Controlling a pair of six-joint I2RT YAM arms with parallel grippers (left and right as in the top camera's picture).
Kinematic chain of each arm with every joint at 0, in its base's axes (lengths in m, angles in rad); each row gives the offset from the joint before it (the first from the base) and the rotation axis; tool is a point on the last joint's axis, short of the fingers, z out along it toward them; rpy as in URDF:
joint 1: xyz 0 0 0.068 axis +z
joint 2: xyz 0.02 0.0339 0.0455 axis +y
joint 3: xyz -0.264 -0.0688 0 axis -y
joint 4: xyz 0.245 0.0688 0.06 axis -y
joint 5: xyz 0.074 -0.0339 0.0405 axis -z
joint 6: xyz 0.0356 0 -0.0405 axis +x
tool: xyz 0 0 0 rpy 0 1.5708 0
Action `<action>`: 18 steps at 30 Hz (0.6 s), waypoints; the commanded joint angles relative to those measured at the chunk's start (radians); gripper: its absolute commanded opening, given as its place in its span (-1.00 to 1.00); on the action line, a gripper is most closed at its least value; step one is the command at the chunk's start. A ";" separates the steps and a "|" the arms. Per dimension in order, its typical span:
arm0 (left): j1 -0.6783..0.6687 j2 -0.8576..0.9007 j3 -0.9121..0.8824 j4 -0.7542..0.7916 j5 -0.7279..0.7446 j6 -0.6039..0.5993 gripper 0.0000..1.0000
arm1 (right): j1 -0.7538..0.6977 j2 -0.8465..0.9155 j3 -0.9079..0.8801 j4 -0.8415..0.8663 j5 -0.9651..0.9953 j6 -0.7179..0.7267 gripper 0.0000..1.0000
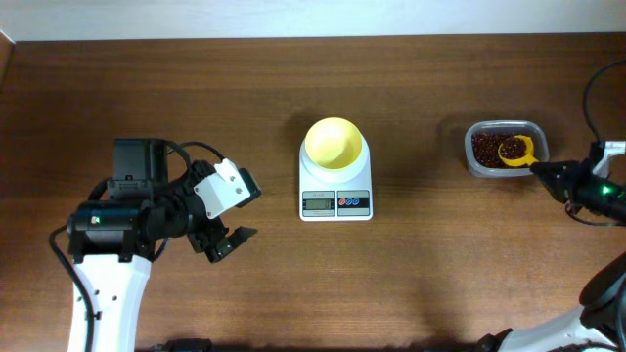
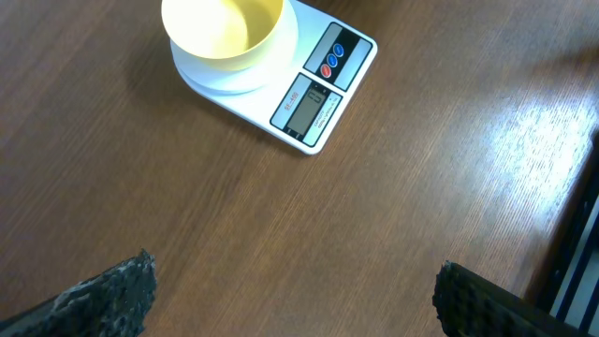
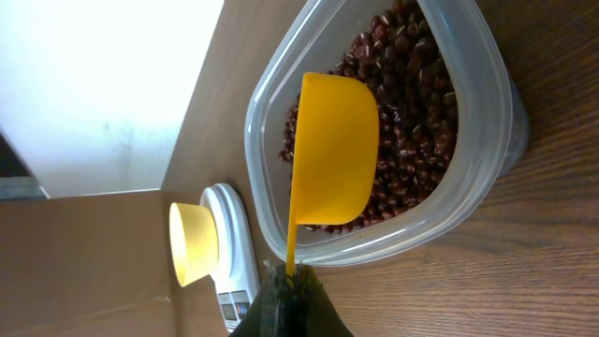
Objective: Scoop item into bowl and weigh 50g on scale
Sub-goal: 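Drag the scoop through the beans to fill it, right gripper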
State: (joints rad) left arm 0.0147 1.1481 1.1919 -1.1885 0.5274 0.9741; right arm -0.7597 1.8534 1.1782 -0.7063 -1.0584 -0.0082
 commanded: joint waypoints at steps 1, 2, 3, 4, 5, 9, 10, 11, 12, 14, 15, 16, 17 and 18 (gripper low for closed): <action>0.006 -0.002 0.001 -0.001 0.021 0.015 0.97 | -0.019 0.011 -0.003 -0.002 -0.098 -0.022 -0.92; 0.006 -0.002 0.001 -0.001 0.021 0.015 0.97 | -0.020 0.011 -0.003 -0.001 -0.112 -0.022 -0.92; 0.006 -0.002 0.001 -0.001 0.021 0.015 0.97 | -0.021 0.011 -0.003 -0.002 -0.122 -0.022 -0.92; 0.006 -0.002 0.001 -0.001 0.021 0.015 0.98 | -0.021 0.011 -0.003 -0.002 -0.124 -0.022 -0.92; 0.006 -0.002 0.001 -0.001 0.022 0.015 0.97 | -0.021 0.011 -0.003 -0.006 -0.124 -0.022 -0.92; 0.006 -0.002 0.001 -0.001 0.022 0.015 0.97 | -0.021 0.011 -0.003 -0.013 -0.155 -0.022 -0.92; 0.006 -0.002 0.001 -0.001 0.022 0.015 0.97 | -0.021 0.011 -0.003 -0.013 -0.174 -0.022 -0.92; 0.006 -0.002 0.001 -0.001 0.021 0.015 0.97 | -0.021 0.011 -0.003 -0.013 -0.190 -0.022 -0.92; 0.006 -0.002 0.001 -0.001 0.022 0.015 0.97 | -0.020 0.011 -0.003 -0.013 -0.192 -0.021 -0.92; 0.006 -0.002 0.001 -0.001 0.022 0.015 0.97 | -0.020 0.011 -0.003 -0.018 -0.192 -0.021 -0.92; 0.006 -0.002 0.001 -0.001 0.022 0.015 0.97 | -0.020 0.011 -0.003 -0.020 -0.196 -0.021 -0.92; 0.006 -0.002 0.001 -0.001 0.022 0.015 0.97 | -0.020 0.011 -0.003 -0.021 -0.203 -0.022 -0.92; 0.006 -0.002 0.001 -0.001 0.021 0.015 0.97 | -0.020 0.011 -0.003 -0.021 -0.229 -0.021 -0.92; 0.006 -0.002 0.001 -0.001 0.022 0.015 0.97 | -0.019 0.011 -0.003 -0.021 -0.242 -0.021 -0.92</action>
State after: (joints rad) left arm 0.0147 1.1481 1.1919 -1.1885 0.5274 0.9741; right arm -0.7719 1.8538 1.1782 -0.7292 -1.2224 -0.0090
